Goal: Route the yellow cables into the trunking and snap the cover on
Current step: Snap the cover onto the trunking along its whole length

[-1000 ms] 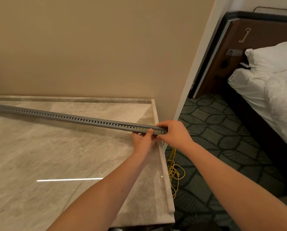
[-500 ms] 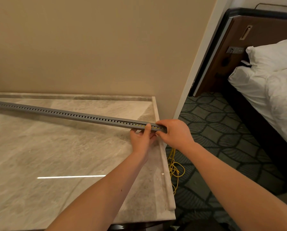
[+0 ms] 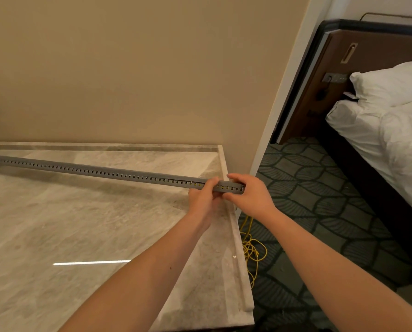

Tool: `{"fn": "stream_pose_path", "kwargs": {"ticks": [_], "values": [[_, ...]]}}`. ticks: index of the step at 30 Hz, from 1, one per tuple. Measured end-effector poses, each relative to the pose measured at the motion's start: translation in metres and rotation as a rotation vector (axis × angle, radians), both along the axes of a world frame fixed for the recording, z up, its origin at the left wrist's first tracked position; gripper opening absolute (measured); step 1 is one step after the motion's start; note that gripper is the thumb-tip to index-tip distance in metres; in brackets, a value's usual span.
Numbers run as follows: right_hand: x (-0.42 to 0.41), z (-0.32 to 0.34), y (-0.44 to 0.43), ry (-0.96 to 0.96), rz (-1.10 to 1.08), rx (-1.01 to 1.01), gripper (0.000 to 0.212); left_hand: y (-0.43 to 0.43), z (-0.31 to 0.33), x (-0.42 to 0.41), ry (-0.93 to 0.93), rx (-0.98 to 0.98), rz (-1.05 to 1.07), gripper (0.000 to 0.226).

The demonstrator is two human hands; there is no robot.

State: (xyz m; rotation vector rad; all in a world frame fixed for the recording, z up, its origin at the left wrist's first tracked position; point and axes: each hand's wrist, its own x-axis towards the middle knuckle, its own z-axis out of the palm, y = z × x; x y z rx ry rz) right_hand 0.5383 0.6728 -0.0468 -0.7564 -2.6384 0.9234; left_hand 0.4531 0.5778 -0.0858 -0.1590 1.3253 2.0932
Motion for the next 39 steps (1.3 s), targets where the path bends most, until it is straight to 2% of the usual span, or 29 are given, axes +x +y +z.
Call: {"fn": "stream_pose_path", "kwargs": {"ticks": [2, 3, 9, 14, 16, 19, 21, 23, 25, 28, 30, 34, 39], "values": [[-0.005, 0.004, 0.001, -0.068, 0.037, 0.093, 0.043, -0.004, 0.008, 0.0, -0.063, 0.028, -0.031, 0.021], [-0.007, 0.006, 0.001, -0.098, 0.036, 0.134, 0.038, -0.005, 0.011, -0.001, -0.091, 0.023, -0.054, 0.021], [-0.027, -0.001, -0.007, -0.201, -0.128, 0.312, 0.026, -0.027, 0.014, -0.026, -0.138, -0.216, -0.145, 0.039], [-0.049, -0.006, -0.016, -0.359, 0.021, 0.467, 0.024, -0.053, 0.016, -0.041, 0.011, -0.48, -0.362, 0.053], [-0.064, -0.007, -0.026, -0.37, 0.089, 0.465, 0.026, -0.06, 0.021, -0.046, 0.102, -0.579, -0.434, 0.055], [-0.092, -0.011, -0.052, -0.303, 0.217, 0.445, 0.028, -0.076, 0.028, -0.059, 0.282, -0.658, -0.434, 0.034], [-0.111, -0.013, -0.072, -0.269, 0.29, 0.44, 0.028, -0.092, 0.03, -0.076, 0.494, -0.802, -0.396, 0.027], [-0.128, -0.014, -0.091, -0.256, 0.332, 0.431, 0.026, -0.117, 0.029, -0.097, 0.705, -1.031, -0.316, 0.018], [-0.144, -0.014, -0.106, -0.256, 0.372, 0.426, 0.023, -0.147, 0.027, -0.118, 0.838, -1.13, -0.222, 0.012], [-0.169, -0.015, -0.128, -0.301, 0.422, 0.411, 0.022, -0.193, 0.022, -0.154, 1.089, -1.237, -0.145, 0.028], [-0.186, -0.015, -0.143, -0.328, 0.431, 0.383, 0.023, -0.22, 0.018, -0.179, 1.228, -1.302, -0.173, 0.044], [-0.212, -0.02, -0.171, -0.37, 0.421, 0.399, 0.027, -0.265, 0.016, -0.225, 1.334, -1.405, -0.399, 0.068], [-0.222, -0.035, -0.179, -0.333, 0.32, 0.534, 0.027, -0.309, 0.008, -0.283, 1.415, -1.519, -0.594, 0.065]]}}
